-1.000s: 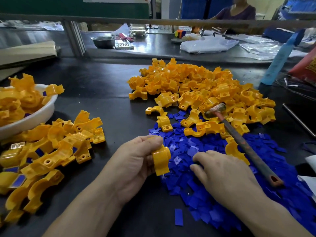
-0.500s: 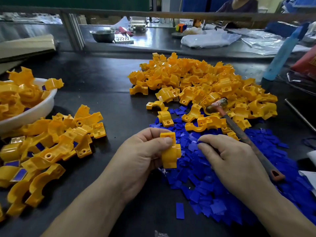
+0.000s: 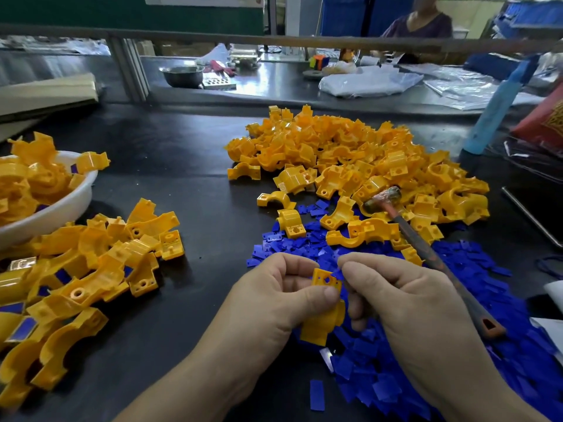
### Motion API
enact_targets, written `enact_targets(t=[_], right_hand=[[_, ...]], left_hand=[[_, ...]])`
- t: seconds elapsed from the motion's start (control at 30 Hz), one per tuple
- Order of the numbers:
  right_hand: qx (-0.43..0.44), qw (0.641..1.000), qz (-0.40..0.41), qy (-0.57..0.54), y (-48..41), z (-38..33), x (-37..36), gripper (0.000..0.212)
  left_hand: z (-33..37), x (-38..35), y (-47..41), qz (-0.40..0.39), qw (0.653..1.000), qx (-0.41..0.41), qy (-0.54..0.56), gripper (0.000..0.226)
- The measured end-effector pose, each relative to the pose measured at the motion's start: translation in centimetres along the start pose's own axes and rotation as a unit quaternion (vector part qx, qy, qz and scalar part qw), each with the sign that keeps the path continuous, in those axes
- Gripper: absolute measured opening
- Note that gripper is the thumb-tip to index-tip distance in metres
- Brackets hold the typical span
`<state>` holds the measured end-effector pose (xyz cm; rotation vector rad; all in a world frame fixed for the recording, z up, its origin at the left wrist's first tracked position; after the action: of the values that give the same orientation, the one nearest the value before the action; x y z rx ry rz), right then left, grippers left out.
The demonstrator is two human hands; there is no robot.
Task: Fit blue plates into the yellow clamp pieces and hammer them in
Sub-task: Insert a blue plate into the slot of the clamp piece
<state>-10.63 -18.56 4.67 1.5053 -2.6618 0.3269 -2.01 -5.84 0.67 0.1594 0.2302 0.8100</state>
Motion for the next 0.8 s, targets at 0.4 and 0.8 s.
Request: enact_targets(t=[0.4,0.8], right_hand=[[0.081,0.990,0.001,0.118,0.6,-1.7,-0.7,0.018],[0.028,0.997,-0.064,0.031,0.4,-0.6,-1.4,0.024]], left_hand=[[0.3,-0.2,0.0,0.002,1.000,-0.030,-0.002,0.035],[0.6,-0.1,0.4,0.013,0.999,-0.047,-0.018,0.038]])
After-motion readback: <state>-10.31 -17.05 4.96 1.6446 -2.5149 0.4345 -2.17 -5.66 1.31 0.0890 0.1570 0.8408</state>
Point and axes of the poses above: each hand's wrist, its own y-axis away from the middle knuckle, its own x-axis out of the back of the hand, z = x × y, the point moved 7 cm from there along -y, towards the middle knuckle, and after that the axes turned 3 degrees about x, right-handed, at the moved point
